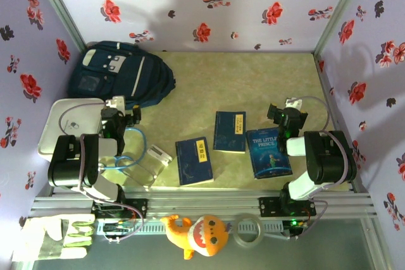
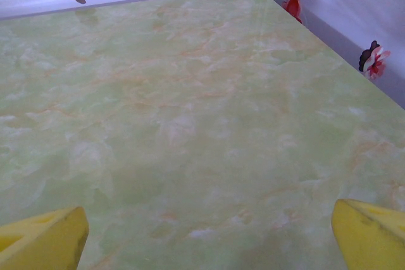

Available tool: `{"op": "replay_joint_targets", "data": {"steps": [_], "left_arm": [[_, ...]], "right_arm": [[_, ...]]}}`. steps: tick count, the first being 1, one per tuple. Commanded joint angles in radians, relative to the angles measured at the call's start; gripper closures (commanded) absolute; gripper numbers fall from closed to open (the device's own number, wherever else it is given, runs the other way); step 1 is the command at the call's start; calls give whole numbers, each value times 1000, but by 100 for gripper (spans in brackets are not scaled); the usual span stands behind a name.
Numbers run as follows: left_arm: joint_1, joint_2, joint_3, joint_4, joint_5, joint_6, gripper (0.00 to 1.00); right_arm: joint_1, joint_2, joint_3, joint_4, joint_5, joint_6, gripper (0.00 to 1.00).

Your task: Pack books, pencil case, and school supplies into a backpack

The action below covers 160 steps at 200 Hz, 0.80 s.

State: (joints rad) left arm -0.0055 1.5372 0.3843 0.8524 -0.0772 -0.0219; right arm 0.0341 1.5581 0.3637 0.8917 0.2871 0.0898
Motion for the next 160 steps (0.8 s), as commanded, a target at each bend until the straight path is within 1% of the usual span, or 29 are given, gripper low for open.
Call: {"op": "replay_joint_targets", "data": {"steps": [1, 22, 37, 43, 51, 61, 68, 89, 97, 107, 130, 142, 148, 160], "left_arm": [[6, 7, 11, 30, -24, 13, 0], [-7, -1, -14, 72, -25, 27, 0], [-25, -43, -36, 88, -34, 48, 0], [-33, -74, -30, 49, -48, 54, 0], [-49, -116, -15, -14, -78, 61, 0], [-72, -155, 10, -81, -110, 78, 0], [-91, -173, 30, -129, -137, 92, 0], [-161, -218, 96, -244, -214, 127, 0], [-178, -234, 130, -292, -221, 105, 0], [-194, -249, 179, -369, -221, 46, 0], [-229, -230, 334, -543, -219, -109, 0], [-242, -191, 418, -630, -208, -185, 0], [-244, -163, 465, -679, -177, -219, 0], [-244, -96, 561, -762, -140, -271, 0]], "right_arm": [[-5, -1, 8, 16, -1, 20, 1], [-5, -12, 2, 32, 18, 25, 1], [-5, -66, 8, -45, 18, 32, 1], [-2, -73, 4, -30, 9, 15, 1], [10, -91, 6, -41, 29, 6, 1], [26, -128, 26, -114, 41, -3, 1], [39, -148, 44, -168, 85, -7, 1], [79, -202, 102, -303, 143, -26, 1], [89, -224, 121, -355, 153, -23, 1], [99, -256, 150, -432, 151, 14, 1], [101, -313, 261, -674, 126, 182, 1], [101, -314, 326, -795, 89, 266, 1], [101, -308, 356, -848, 66, 315, 1], [102, -296, 396, -888, -20, 376, 1]]}}
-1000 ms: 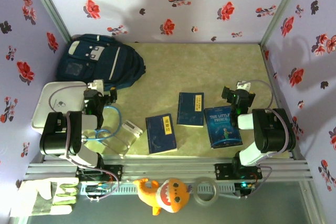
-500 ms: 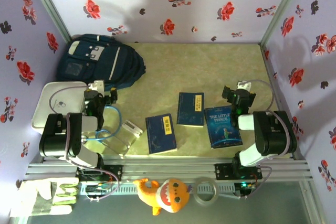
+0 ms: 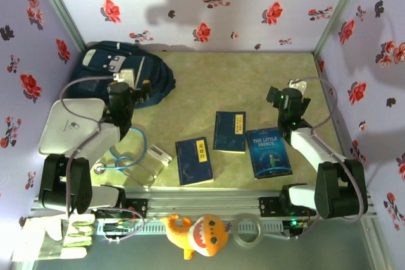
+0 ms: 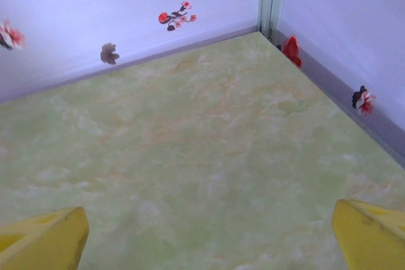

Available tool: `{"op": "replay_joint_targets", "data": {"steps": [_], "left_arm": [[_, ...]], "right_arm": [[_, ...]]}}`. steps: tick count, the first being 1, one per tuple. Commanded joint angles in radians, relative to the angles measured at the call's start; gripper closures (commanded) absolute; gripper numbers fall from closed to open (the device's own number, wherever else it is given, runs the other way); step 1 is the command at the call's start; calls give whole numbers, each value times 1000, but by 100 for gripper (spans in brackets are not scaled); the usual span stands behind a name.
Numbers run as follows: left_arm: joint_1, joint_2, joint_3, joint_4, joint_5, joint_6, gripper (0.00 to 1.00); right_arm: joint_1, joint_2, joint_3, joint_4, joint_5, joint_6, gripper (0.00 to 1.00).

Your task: Pack books, pencil case, and school supplies into a backpack

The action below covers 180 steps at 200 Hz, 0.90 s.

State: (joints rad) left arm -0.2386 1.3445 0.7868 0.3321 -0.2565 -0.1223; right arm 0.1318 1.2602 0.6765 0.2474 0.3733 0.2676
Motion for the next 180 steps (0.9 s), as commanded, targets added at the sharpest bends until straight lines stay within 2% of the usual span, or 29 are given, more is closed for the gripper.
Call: {"op": "replay_joint_targets", "data": {"steps": [1, 36, 63, 80, 124, 180], "left_arm": [[-11, 104, 165, -248, 40, -174, 0], [-11, 304, 352, -323, 75, -233, 0], [-13, 448, 516, -415, 122, -261, 0], [-18, 539, 614, -464, 171, -264, 0], [-52, 740, 866, -614, 205, -257, 0], [-114, 903, 1015, -697, 223, -232, 0]], "right_arm": [[4, 4, 85, -245, -113, 205, 1], [12, 77, 155, -278, -283, 371, 1], [26, 135, 173, -258, -339, 417, 1], [35, 154, 176, -253, -351, 433, 1], [65, 172, 173, -243, -375, 455, 1], [99, 188, 172, -244, -401, 476, 1]]}}
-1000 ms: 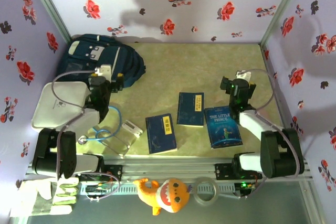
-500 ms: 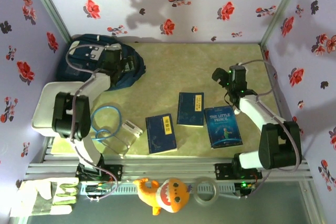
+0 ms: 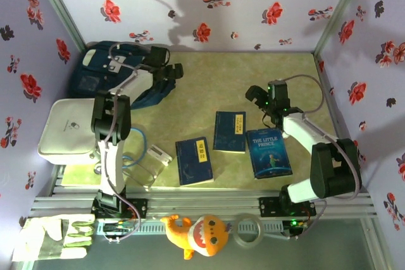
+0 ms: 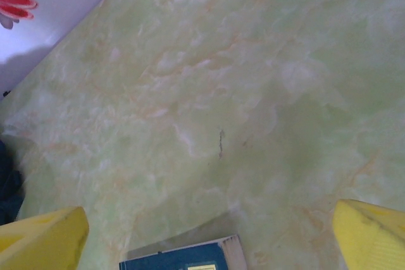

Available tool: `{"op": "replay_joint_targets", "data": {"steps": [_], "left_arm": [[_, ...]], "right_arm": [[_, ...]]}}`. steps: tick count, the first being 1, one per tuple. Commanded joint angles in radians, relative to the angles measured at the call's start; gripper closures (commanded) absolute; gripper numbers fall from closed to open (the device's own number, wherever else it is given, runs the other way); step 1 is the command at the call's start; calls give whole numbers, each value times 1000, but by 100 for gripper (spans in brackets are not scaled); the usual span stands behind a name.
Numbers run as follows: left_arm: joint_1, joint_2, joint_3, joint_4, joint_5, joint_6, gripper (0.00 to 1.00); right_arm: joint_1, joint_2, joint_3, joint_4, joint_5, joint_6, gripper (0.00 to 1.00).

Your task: Pack books, pencil case, and school supplies into a backpack

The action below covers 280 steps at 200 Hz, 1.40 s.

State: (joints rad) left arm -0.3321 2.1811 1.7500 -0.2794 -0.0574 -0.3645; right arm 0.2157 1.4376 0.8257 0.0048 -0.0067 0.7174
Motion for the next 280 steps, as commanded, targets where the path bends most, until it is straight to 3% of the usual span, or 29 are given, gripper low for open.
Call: {"op": "replay_joint_targets", "data": {"steps": [1, 46, 120, 164, 216, 280], "left_arm": [[-21, 69, 53, -86, 24, 10, 0], [-74, 127, 67, -105, 64, 8, 2], [-319, 119, 31, -137, 103, 42, 7], [-426, 5, 5, -161, 107, 78, 7], [-281, -223, -25, -196, 138, -17, 5], [-71, -527, -497, -66, 59, -337, 15]], "right_arm": [[16, 11, 23, -2, -21, 27, 1], [27, 0, 17, -11, -16, 39, 1], [30, -18, -10, -5, 61, 82, 1], [31, -57, -43, 0, 160, 79, 1], [27, -12, 10, 12, 40, 25, 1], [58, 215, 225, 37, -253, -29, 1]]}}
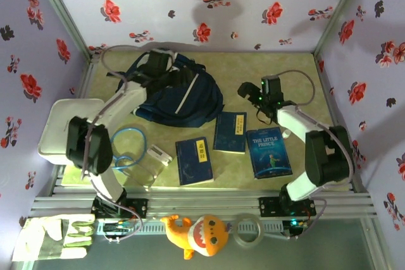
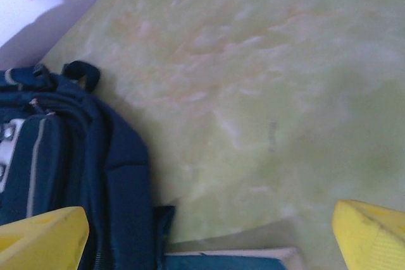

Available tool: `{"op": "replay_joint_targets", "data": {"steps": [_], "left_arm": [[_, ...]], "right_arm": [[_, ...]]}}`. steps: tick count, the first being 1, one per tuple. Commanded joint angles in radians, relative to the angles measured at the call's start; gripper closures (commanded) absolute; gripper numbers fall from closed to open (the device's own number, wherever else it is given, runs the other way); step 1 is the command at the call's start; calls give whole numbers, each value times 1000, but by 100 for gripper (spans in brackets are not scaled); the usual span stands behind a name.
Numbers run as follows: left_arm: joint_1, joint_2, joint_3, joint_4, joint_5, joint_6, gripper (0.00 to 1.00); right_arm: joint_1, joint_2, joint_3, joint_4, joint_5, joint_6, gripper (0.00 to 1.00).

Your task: Pack books, pencil case, and school supplies into a backpack

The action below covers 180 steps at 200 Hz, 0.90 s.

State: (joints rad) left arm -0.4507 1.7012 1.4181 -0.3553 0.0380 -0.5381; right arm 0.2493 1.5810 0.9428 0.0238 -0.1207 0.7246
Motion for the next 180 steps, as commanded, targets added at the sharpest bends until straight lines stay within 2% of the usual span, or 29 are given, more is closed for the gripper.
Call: {"op": "replay_joint_targets", "data": {"steps": [1, 27, 57, 80, 116, 180], "left_arm": [[51, -51, -172, 12, -38, -168, 16], [98, -113, -335, 66, -50, -267, 20], [115, -113, -442, 123, -58, -352, 31], [123, -101, -514, 203, -63, -424, 32], [126, -44, -499, 234, -61, -423, 34], [127, 48, -420, 239, -62, -393, 36]], "right_arm": [[26, 77, 114, 17, -143, -36, 1], [59, 208, 242, -30, -189, -47, 10], [87, 350, 373, -74, -252, -74, 21], [111, 433, 470, -168, -264, -135, 27], [119, 508, 500, -193, -275, -143, 32], [125, 557, 526, -199, -361, -126, 69]]}}
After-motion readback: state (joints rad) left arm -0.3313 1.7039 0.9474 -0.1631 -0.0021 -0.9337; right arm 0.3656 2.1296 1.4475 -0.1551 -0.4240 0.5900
